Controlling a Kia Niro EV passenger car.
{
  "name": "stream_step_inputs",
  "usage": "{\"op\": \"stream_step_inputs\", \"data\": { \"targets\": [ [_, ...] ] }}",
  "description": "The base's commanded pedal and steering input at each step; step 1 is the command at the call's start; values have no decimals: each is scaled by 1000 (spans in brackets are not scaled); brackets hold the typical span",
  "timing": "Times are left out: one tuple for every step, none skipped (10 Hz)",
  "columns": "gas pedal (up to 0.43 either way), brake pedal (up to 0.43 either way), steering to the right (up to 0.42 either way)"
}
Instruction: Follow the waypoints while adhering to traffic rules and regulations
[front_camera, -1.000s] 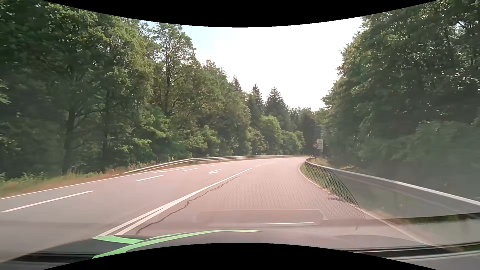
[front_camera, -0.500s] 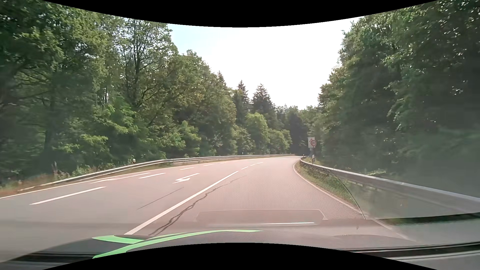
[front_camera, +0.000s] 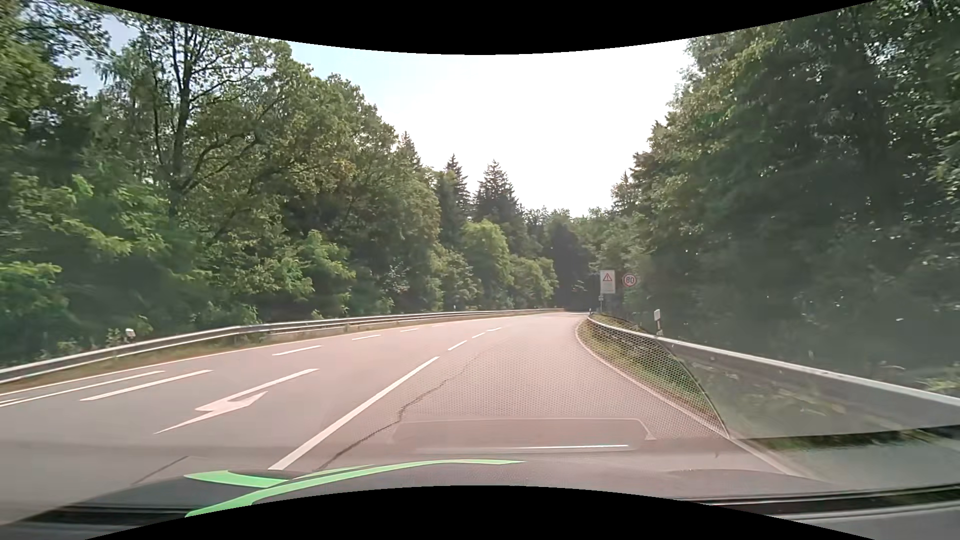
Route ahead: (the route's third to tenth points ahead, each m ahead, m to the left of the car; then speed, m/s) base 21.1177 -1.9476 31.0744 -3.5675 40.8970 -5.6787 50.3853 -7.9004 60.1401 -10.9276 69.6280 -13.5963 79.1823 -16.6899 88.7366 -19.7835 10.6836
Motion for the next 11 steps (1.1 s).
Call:
{"op": "stream_step_inputs", "data": {
  "targets": [
    [197, 0, 45],
    [197, 0, 44],
    [197, 0, 43],
    [197, 0, 41],
    [197, 0, 40],
    [197, 0, 39],
    [197, 0, 39],
    [197, 0, 38],
    [197, 0, 36],
    [197, 0, 34],
    [197, 0, 32]
  ]
}}
